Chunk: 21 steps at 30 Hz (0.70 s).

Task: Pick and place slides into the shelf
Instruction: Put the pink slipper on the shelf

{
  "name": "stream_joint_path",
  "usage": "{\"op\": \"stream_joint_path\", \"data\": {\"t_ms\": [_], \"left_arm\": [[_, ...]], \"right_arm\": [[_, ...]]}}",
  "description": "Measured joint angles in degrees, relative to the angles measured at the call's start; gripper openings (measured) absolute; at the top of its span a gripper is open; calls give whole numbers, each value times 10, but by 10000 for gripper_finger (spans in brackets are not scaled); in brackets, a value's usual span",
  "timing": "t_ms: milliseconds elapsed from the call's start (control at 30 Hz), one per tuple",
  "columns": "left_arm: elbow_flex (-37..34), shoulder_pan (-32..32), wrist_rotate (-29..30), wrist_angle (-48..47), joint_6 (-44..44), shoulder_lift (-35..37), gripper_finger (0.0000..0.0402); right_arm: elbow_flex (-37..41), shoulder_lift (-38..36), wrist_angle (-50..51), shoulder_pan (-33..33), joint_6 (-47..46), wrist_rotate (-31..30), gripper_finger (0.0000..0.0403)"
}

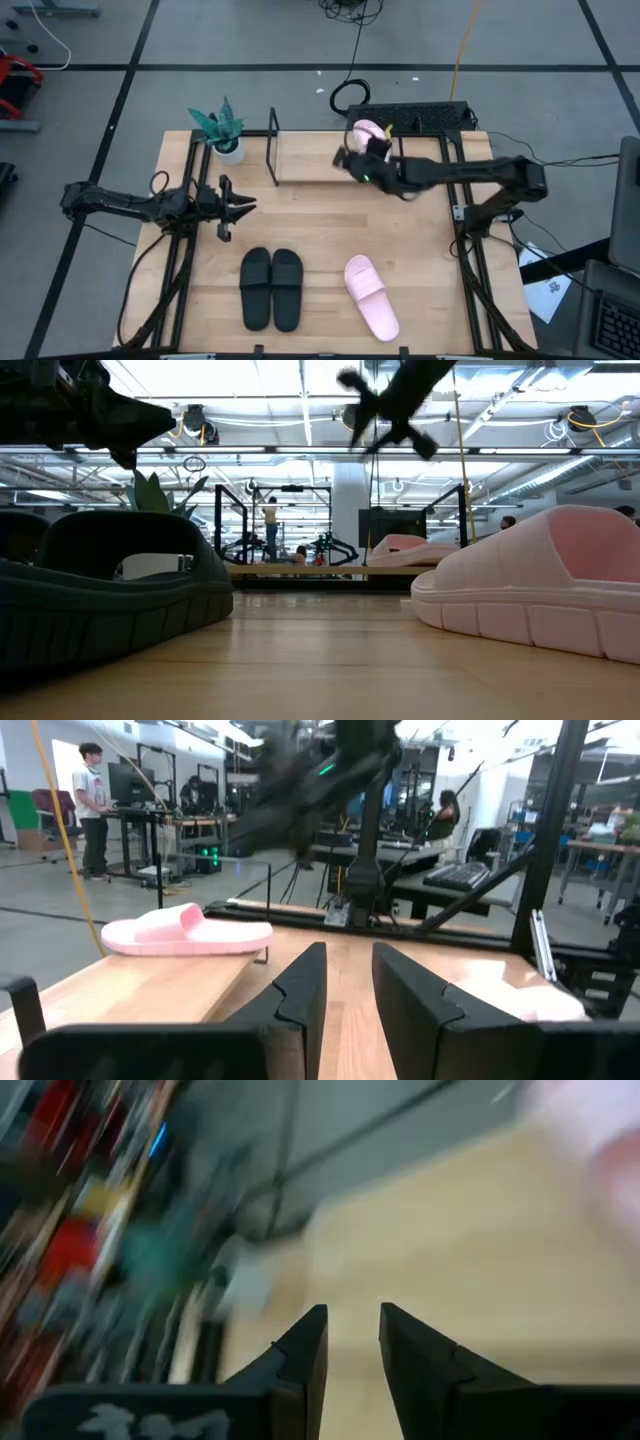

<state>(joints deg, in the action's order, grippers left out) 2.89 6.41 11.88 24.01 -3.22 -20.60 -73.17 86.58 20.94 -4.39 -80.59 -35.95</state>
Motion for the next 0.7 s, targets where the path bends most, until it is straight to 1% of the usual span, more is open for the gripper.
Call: {"op": "stream_joint_path", "data": {"t_ms": [67, 167, 233, 333, 500, 533, 667, 700], "left_arm": [[0, 0, 0, -9, 0, 0, 88], [0, 0, 1, -19, 4, 0, 88], [0, 0, 1, -20, 6, 0, 88], [0, 0, 1, -20, 0, 0, 88], [0, 0, 1, -19, -33, 0, 88], [0, 0, 1, -19, -37, 0, 88], [0, 0, 1, -19, -50, 0, 88], [0, 0, 1, -19, -51, 0, 88]], "right_arm": [[0, -20, 3, 50, 3, 30, 86], [0, -32, 8, 135, -41, 28, 86], [0, -35, 30, 189, -76, 16, 86], [0, -36, 73, 267, -155, -4, 86], [0, -24, 112, 383, -281, -4, 86], [0, -20, 114, 402, -304, -6, 86], [0, 6, 117, 469, -399, -47, 86], [0, 15, 114, 481, -417, -48, 86]]}}
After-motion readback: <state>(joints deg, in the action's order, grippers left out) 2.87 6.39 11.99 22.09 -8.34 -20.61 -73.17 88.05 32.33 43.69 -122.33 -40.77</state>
